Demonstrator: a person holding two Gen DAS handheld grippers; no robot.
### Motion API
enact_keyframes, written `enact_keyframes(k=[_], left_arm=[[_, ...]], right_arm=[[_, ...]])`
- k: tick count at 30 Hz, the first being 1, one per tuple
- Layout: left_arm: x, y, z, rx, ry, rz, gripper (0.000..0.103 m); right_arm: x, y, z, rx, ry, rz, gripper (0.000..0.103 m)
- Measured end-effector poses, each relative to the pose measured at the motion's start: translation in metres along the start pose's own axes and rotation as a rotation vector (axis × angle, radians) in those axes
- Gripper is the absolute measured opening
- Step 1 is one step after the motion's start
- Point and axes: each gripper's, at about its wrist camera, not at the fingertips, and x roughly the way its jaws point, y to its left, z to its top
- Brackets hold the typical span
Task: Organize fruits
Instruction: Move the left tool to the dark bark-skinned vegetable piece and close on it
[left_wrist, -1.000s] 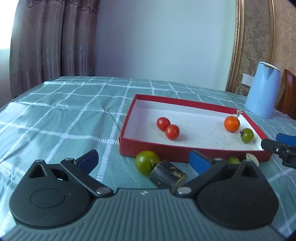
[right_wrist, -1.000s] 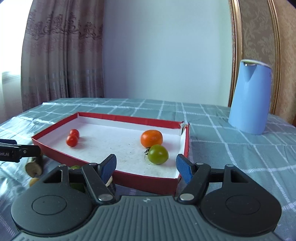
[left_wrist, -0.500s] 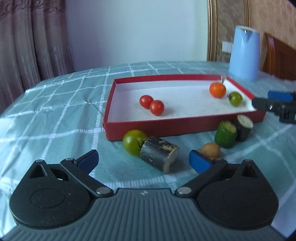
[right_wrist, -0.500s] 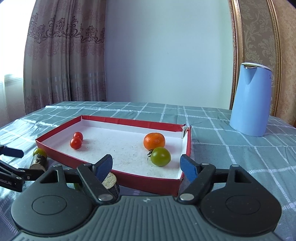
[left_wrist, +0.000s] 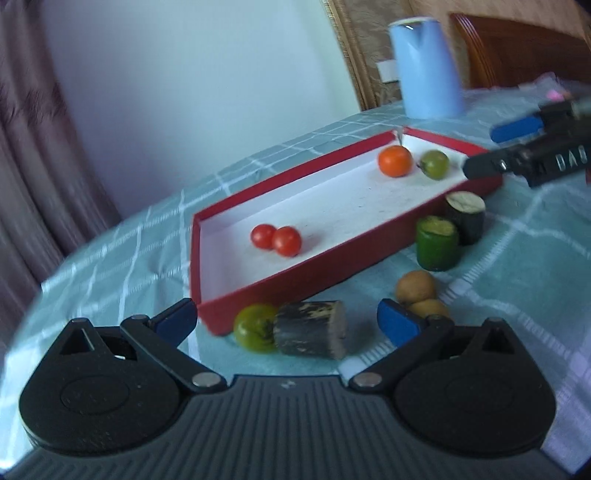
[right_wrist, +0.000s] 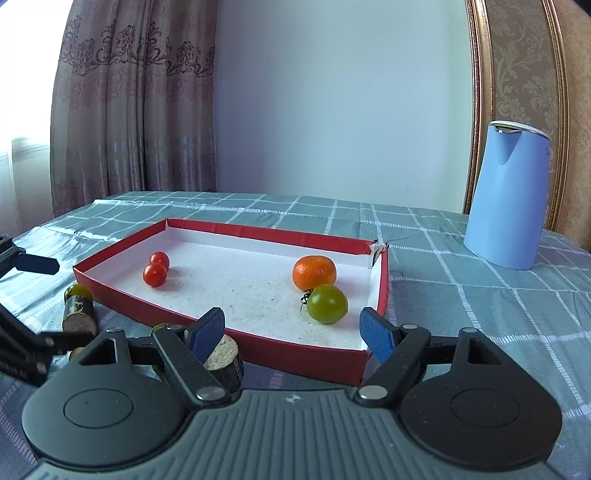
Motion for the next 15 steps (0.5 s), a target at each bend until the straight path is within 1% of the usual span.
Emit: enact_keyframes(k=[2, 3, 5, 6, 8, 10, 12, 14, 15], left_arm=[[0.0014, -0.0020, 0.0019, 0.002, -0.015, 0.010, 0.102], [0.0027, -0.0016, 0.0024, -0.004, -0.014, 0.005, 0.096], [0.0016, -0.0001, 0.0023, -0.019, -0.018, -0.052, 0.085], [-0.0001, -0.0003, 0.0020, -0.023, -0.025, -0.076, 0.084], [-0.0028, -0.0026, 0.0020, -0.011, -0.042, -0.071, 0.084], [-0.0026, -0.0032, 0.0024, -0.009, -0.046, -0.092, 0.080], [0.0003, -0.0025, 0.0024, -0.014, -0.032, -0.107, 0.076], [0.0004, 0.0011, 0.0020, -0.033, -0.031, -0.133, 0.076], [-0.0003, 0.0030, 0.0015, -0.044, -0.034, -0.133, 0.077]], right_arm=[[0.0005, -0.0002, 0.0000, 0.002, 0.001, 0.003, 0.080], [0.0006, -0.0001, 0.0000, 0.002, 0.004, 0.004, 0.080], [0.0010, -0.0001, 0.0002, 0.002, 0.005, 0.003, 0.080], [0.0011, 0.0000, 0.0002, 0.002, 0.007, 0.002, 0.080], [0.0016, 0.0002, 0.0000, 0.003, 0.011, 0.001, 0.080], [0.0019, 0.0003, 0.0000, 0.004, 0.013, -0.001, 0.080], [0.0014, 0.0002, -0.0002, 0.005, 0.013, 0.000, 0.080], [0.0017, 0.0003, -0.0002, 0.004, 0.013, 0.000, 0.080], [0.0016, 0.0002, -0.0003, 0.004, 0.014, 0.000, 0.080]])
